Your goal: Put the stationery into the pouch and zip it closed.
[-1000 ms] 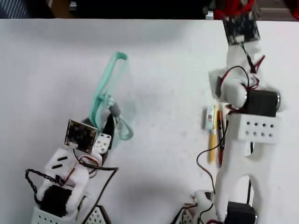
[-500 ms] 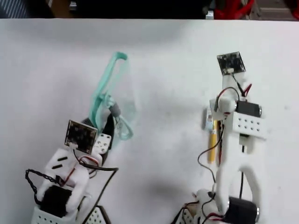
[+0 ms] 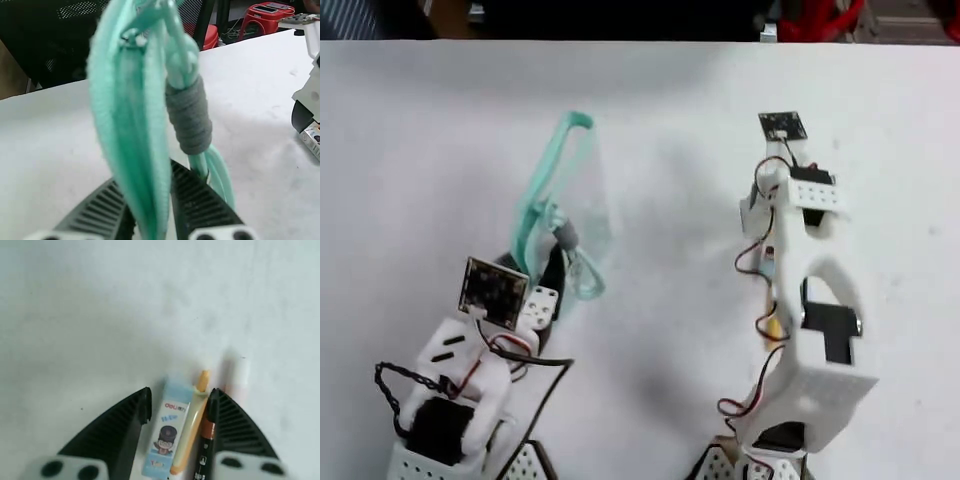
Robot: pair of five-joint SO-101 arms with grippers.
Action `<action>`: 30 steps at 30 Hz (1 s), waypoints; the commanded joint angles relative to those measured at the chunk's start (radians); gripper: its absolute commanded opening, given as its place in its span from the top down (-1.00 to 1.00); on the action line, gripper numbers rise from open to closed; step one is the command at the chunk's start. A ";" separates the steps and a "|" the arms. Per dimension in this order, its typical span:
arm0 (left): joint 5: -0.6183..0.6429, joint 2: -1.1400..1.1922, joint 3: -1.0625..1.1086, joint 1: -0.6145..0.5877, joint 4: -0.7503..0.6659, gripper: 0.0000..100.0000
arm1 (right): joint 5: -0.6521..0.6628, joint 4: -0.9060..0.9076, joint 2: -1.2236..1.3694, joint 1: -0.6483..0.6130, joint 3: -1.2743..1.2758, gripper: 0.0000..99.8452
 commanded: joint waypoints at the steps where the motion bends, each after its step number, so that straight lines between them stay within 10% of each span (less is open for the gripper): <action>1: -0.009 0.018 0.000 -0.012 -0.014 0.86 | 0.000 0.010 0.010 -0.008 -0.052 0.64; 30: -0.009 0.018 -0.002 -0.012 -0.014 0.86 | 0.173 0.005 0.018 -0.065 0.031 0.82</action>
